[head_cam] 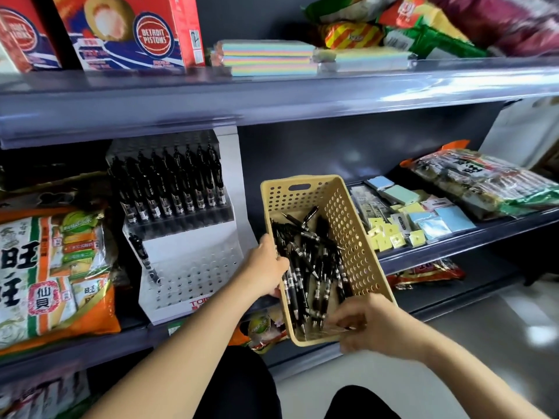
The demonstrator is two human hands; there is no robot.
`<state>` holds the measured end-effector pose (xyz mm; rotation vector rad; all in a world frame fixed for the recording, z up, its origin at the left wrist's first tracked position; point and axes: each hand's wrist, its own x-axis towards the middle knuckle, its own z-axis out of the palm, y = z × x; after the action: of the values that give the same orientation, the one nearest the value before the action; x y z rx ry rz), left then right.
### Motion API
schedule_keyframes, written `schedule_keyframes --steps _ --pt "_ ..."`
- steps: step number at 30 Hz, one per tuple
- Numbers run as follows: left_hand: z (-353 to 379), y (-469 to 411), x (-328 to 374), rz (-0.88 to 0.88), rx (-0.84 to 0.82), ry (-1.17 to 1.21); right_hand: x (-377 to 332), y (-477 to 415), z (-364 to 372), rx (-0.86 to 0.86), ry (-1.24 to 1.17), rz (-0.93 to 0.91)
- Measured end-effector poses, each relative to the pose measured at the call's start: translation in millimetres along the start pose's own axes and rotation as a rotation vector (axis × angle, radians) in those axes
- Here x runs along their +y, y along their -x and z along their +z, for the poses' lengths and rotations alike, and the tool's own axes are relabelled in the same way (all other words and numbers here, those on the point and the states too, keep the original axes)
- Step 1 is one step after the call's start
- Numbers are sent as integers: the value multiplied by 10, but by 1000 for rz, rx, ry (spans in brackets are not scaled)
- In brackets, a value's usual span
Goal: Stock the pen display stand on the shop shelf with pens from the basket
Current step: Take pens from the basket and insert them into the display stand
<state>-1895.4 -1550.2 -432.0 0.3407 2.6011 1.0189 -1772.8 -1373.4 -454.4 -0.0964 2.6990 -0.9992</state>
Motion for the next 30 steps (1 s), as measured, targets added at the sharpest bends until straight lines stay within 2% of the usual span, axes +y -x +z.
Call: schedule_keyframes --steps 1,3,5,6,7,11,14,18,23,30 --pt "38 11 -26 18 19 -28 -11 -25 -44 -23 -148 44" --pt "111 28 -75 35 63 -47 -7 -139 -71 112 -309 87" --pt "175 41 -106 46 114 -41 7 -341 -56 287 -190 147" --pt "195 56 -115 50 143 -54 -9 -435 -33 295 -124 185" --pt "212 70 -121 54 165 -66 -42 -516 -13 228 -62 235" --pt "225 80 -131 58 191 -48 -141 -715 125 -215 213 366" --pt "209 75 -125 57 188 -46 -144 -738 185 -272 315 345" --pt "215 65 -143 52 186 1 -146 -686 44 -309 299 351" --pt "204 3 -142 7 199 38 -86 -637 -138 -178 210 333" --pt "250 78 -96 88 149 -48 -33 -717 -169 336 -315 362"
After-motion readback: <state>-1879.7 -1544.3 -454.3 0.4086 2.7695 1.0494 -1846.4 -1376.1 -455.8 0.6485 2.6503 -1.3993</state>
